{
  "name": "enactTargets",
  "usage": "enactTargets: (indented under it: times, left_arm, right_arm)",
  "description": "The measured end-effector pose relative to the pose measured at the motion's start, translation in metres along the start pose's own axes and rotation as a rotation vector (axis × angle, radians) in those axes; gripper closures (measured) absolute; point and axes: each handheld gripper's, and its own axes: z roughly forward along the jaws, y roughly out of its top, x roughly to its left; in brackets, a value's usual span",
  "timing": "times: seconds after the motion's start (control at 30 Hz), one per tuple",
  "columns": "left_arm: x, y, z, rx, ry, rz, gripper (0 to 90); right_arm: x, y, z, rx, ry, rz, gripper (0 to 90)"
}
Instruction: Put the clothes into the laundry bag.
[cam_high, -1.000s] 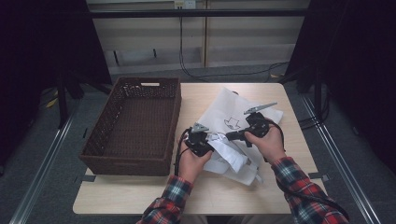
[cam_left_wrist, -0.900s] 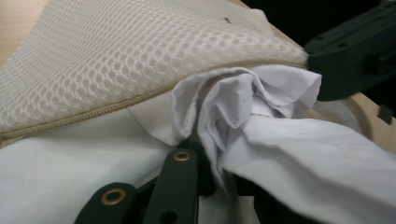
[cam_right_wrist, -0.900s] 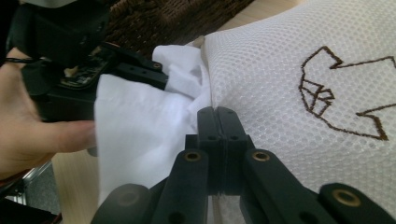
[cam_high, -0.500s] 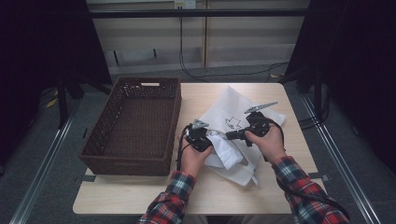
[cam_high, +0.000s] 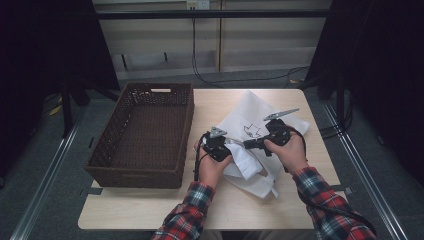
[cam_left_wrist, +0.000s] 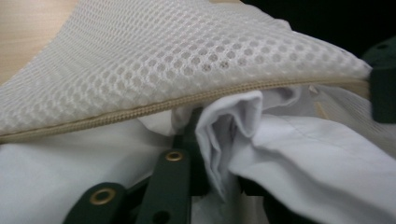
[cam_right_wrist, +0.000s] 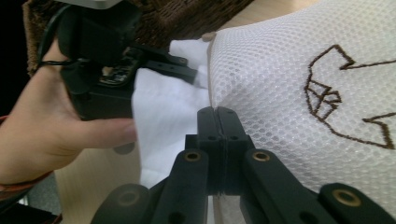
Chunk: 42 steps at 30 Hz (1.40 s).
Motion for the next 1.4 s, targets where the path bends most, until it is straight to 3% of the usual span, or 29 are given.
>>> enactTargets:
  times: [0.1,0.2,0.23,0.4,0.43,0.6,0.73,0.8,0.87,0.93,0.97,1.1,1.17,1.23,1.4]
  left_arm:
    - [-0.004,0.003,-0.004,0.019,0.001,0.025,66.2]
    - [-0.009,0.008,-0.01,0.047,0.021,0.08,51.6]
    - [-0.011,0.009,-0.012,0.061,0.024,0.089,50.7]
    - [-0.013,0.012,-0.027,0.095,0.024,0.082,37.2]
    - [-0.013,0.013,-0.03,0.105,0.02,0.097,35.4]
    - [-0.015,0.006,-0.041,0.145,0.006,0.095,31.8]
    - [-0.015,-0.001,-0.047,0.175,-0.016,0.111,37.6]
    - [-0.014,-0.005,-0.049,0.197,-0.038,0.112,49.1]
    - [-0.014,-0.008,-0.05,0.226,-0.029,0.131,57.3]
    - [-0.014,-0.012,-0.052,0.263,-0.036,0.122,68.4]
    - [-0.015,-0.013,-0.054,0.281,-0.017,0.124,72.7]
    - [-0.015,-0.019,-0.062,0.277,-0.025,0.096,89.2]
    - [-0.015,-0.019,-0.068,0.276,-0.027,0.102,90.0]
    - [-0.016,-0.019,-0.071,0.267,-0.037,0.08,90.0]
    - [-0.015,-0.027,-0.074,0.316,-0.04,0.067,90.0]
  right_arm:
    - [-0.003,0.0,-0.002,-0.005,-0.022,-0.003,90.0]
    - [-0.007,-0.002,-0.004,-0.008,-0.037,0.008,90.0]
    - [-0.008,-0.002,-0.004,-0.007,-0.035,0.008,90.0]
    - [-0.013,-0.006,-0.005,-0.005,-0.048,0.015,90.0]
    - [-0.014,-0.007,-0.005,-0.002,-0.047,0.017,90.0]
    - [-0.015,-0.009,-0.004,-0.006,-0.048,0.023,90.0]
    - [-0.015,-0.009,-0.004,0.002,-0.049,0.03,89.9]
    - [-0.015,-0.009,-0.003,0.001,-0.052,0.03,90.0]
    - [-0.015,-0.009,-0.003,0.004,-0.049,0.029,90.0]
    - [-0.015,-0.009,-0.003,0.006,-0.05,0.025,90.0]
    - [-0.015,-0.009,-0.003,0.004,-0.052,0.029,89.9]
    - [-0.016,-0.01,-0.003,0.008,-0.051,0.029,90.0]
    - [-0.016,-0.011,-0.002,0.007,-0.057,0.029,90.0]
    - [-0.017,-0.011,-0.003,0.008,-0.056,0.031,90.0]
    - [-0.017,-0.012,-0.003,0.01,-0.055,0.029,90.0]
